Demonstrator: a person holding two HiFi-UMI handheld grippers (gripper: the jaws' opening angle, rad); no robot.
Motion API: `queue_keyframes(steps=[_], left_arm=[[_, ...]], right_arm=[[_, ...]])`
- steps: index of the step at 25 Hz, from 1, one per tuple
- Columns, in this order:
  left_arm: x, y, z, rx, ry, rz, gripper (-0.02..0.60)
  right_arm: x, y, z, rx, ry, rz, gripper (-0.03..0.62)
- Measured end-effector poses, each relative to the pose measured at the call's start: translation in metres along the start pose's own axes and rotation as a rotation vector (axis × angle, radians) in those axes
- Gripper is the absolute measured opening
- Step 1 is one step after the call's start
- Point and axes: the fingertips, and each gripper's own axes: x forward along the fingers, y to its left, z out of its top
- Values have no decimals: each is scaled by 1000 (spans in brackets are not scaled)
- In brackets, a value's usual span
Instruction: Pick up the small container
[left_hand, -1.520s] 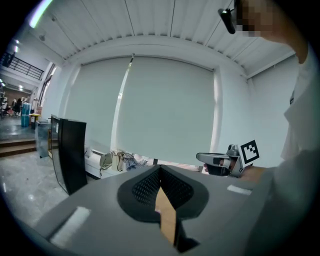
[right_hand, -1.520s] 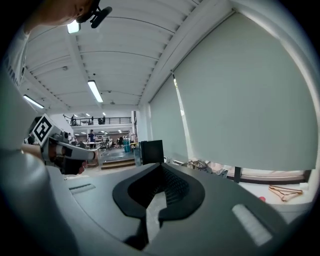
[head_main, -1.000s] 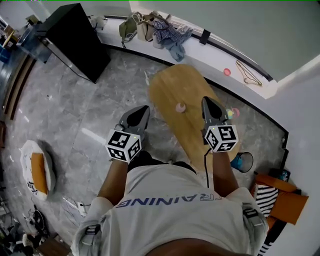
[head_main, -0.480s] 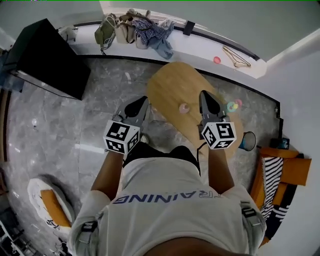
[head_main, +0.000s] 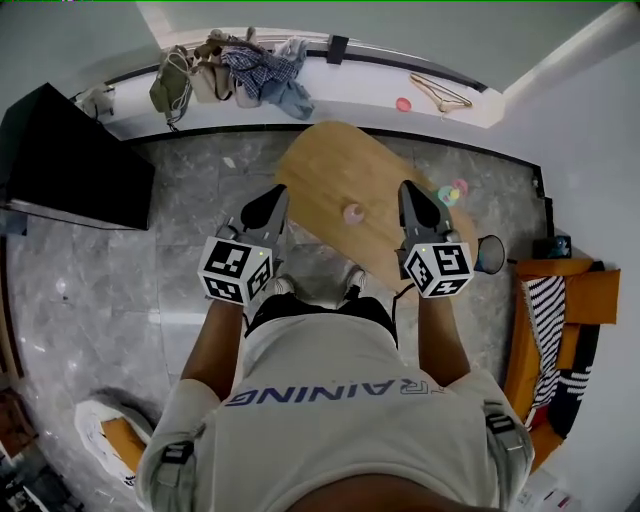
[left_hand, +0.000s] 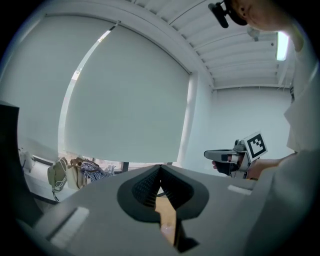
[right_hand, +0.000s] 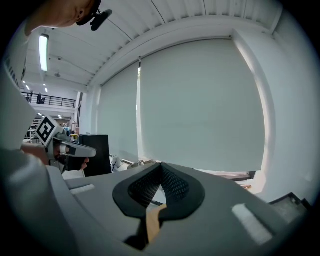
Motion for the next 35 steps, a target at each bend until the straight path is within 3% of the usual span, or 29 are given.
queue_keyframes(steps=[8,17,31,35], left_arm=[[41,-52,26,48,-48,-17,0],[74,-106,42,82,-84,-19,0],[63,-108,39,84,-86,29,0],[62,-103,41,84,-83,27,0]], right_arm=[[-22,-62,24,0,-84,-11,17],[-49,-122,27,9,-98,-12,17],[-37,-107,27,18,-96,86,29],[-33,-101,32,12,-107,92,136]])
